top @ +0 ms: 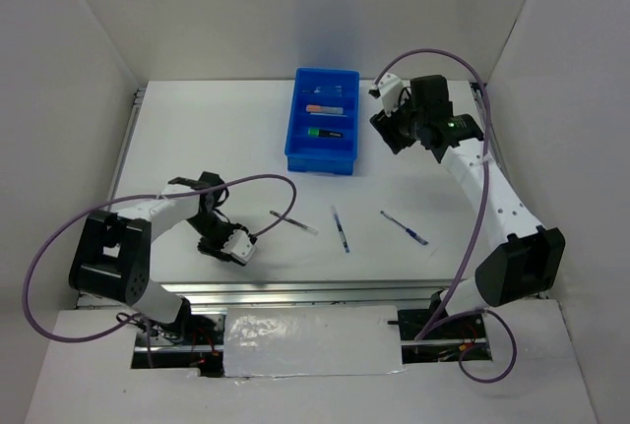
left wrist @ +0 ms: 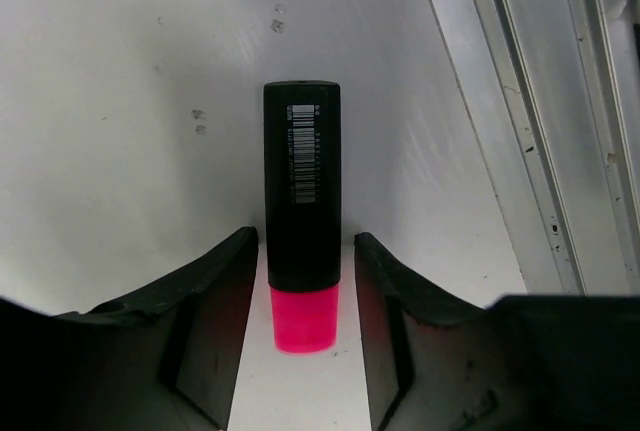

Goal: Sort the stationery into containers
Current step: Grab a piece of stationery with the left arm, then place the stationery into the container, then grab a piece of stationery with the right arm, then pass the stationery from the right arm to the left, then place the stationery into the container

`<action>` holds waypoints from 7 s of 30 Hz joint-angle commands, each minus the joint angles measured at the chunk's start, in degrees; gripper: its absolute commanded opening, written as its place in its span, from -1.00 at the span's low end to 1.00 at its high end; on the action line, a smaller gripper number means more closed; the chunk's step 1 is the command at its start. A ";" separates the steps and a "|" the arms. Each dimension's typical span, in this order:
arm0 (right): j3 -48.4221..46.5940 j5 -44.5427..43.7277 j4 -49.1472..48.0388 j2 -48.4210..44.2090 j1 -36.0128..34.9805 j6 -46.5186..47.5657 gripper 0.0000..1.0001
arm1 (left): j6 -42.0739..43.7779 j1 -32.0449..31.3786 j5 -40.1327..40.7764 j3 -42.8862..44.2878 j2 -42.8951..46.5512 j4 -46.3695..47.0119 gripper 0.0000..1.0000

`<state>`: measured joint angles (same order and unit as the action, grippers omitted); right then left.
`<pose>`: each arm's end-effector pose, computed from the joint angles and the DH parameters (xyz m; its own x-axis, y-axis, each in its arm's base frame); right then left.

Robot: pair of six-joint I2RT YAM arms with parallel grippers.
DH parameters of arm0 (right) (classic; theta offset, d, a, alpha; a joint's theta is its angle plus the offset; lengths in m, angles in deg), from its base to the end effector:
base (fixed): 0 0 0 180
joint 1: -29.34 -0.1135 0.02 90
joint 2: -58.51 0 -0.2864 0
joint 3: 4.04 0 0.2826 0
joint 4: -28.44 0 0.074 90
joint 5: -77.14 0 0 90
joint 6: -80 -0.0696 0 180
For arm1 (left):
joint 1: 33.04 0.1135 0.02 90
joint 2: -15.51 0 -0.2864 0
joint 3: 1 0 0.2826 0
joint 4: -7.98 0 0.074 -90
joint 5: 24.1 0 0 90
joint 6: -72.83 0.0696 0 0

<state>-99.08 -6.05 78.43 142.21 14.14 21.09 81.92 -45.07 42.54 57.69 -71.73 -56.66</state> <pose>0.3621 0.1069 0.3644 -0.3356 -0.6225 -0.7070 -0.6107 0.7152 -0.3399 0.2356 -0.0784 0.1268 0.3219 0.8583 -0.3997 0.9374 -0.3481 0.0076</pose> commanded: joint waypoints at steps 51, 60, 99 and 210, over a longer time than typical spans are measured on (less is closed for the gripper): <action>-4.23 5.14 10.68 4.45 10.45 -3.32 0.25 | -47.50 -14.77 8.85 54.20 -39.33 67.32 0.32; 5.16 9.71 17.02 0.68 8.53 -3.40 0.15 | -58.02 -15.04 13.77 49.02 -28.35 71.98 0.35; 23.55 -2.50 2.07 15.53 -0.71 -9.56 -0.40 | -98.30 -1.24 5.52 14.65 17.63 52.56 0.27; 11.86 34.33 -6.10 -14.97 22.76 -29.97 0.17 | -46.62 -14.16 -11.28 68.18 -41.25 23.65 -0.47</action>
<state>-86.07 29.10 69.41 126.10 38.05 -12.11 31.08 -59.21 33.19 123.94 -112.65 -30.82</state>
